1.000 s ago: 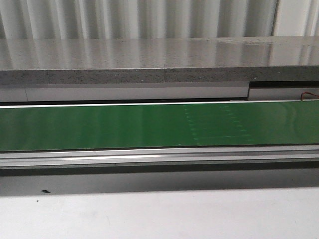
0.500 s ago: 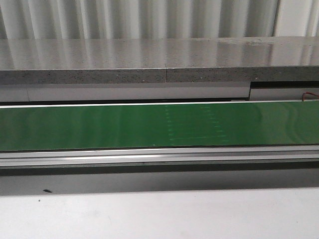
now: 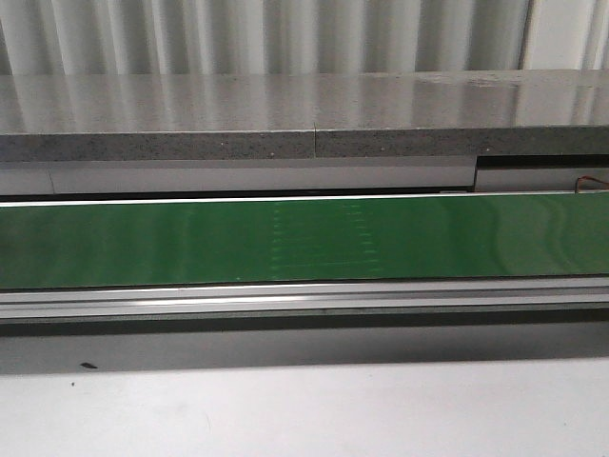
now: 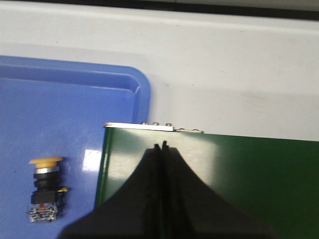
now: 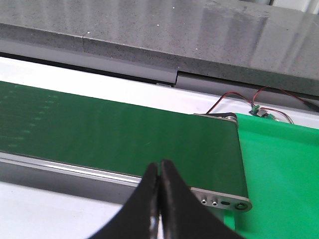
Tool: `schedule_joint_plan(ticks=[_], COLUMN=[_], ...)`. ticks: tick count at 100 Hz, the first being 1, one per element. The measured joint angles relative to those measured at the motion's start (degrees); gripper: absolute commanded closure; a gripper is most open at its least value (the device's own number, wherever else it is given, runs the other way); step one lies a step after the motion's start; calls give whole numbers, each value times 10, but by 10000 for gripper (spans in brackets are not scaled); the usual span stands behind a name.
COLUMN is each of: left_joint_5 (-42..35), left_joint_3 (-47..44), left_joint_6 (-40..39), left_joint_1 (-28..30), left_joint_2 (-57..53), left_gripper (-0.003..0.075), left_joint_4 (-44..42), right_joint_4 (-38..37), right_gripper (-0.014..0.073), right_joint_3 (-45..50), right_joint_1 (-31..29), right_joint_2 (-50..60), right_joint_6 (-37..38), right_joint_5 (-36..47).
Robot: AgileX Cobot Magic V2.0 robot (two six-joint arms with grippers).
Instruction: Move button from right to left
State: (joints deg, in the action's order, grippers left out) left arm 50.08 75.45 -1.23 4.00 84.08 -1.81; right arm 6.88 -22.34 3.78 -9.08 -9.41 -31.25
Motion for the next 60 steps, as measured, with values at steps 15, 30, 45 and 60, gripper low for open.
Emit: schedule_joint_plan(ticks=[15, 30, 45, 60], left_joint_5=[-39, -71, -102, -136], left_joint_3=[-52, -109, -175, -245], left_joint_6=[0, -1, -1, -1], left_joint_1=[-36, -63, -82, -84], left_joint_2=[-59, -126, -191, -267], left_gripper=[741, 741, 741, 741], left_joint_4=[2, 3, 4, 6], right_joint_4=[0, 0, 0, 0], right_gripper=[652, 652, 652, 652], right_joint_3=[0, 0, 0, 0], right_joint_1=[0, 0, 0, 0], right_joint_2=[0, 0, 0, 0], right_joint_6=[0, 0, 0, 0], right_joint_5=[0, 0, 0, 0])
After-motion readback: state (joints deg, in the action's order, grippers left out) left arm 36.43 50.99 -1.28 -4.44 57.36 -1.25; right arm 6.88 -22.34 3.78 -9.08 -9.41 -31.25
